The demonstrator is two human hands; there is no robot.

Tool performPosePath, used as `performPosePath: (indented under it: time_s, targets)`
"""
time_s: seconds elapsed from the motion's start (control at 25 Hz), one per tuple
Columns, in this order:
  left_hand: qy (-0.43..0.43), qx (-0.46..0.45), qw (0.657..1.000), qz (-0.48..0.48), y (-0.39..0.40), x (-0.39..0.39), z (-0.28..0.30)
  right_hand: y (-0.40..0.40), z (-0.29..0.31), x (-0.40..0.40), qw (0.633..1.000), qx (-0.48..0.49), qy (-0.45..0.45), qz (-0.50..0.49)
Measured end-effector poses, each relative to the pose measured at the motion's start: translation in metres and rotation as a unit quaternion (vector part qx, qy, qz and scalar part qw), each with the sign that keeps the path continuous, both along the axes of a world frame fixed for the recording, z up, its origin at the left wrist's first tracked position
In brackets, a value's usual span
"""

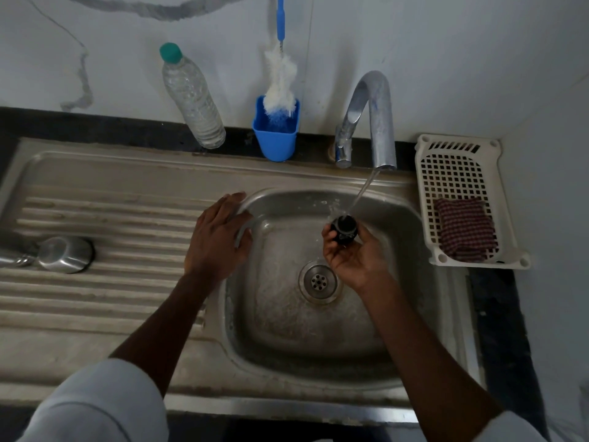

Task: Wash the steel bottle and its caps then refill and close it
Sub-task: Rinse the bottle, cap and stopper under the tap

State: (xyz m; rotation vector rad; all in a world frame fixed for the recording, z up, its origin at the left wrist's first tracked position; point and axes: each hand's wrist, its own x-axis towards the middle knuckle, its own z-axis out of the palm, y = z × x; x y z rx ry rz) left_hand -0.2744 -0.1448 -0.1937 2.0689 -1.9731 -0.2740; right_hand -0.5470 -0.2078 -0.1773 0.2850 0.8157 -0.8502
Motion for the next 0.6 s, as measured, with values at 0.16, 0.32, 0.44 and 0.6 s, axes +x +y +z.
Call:
performPosePath:
  time_s: [0.16,0.32,0.44,0.6]
  targets:
    - [-0.003,0.005,1.0,0.002,0.0001,0.0004,0.0001,-0.007,0.0041,0.0054,0.999,-0.03,0.028,0.013]
    - [-0.004,0.006,1.0,0.005,0.0002,0.0003,0.0015,-0.0005,0.0079,0.003,0.998,-0.024,0.042,0.025]
    - [-0.001,0.007,1.0,0.011,0.0006,-0.0022,0.0034,-0.0061,0.0062,0.0017,0.994,-0.058,0.097,0.009]
    - [0.0,0.002,1.0,0.007,0.0012,-0.0015,0.0031,0.0012,0.0032,-0.0011,0.869,-0.279,0.39,0.122]
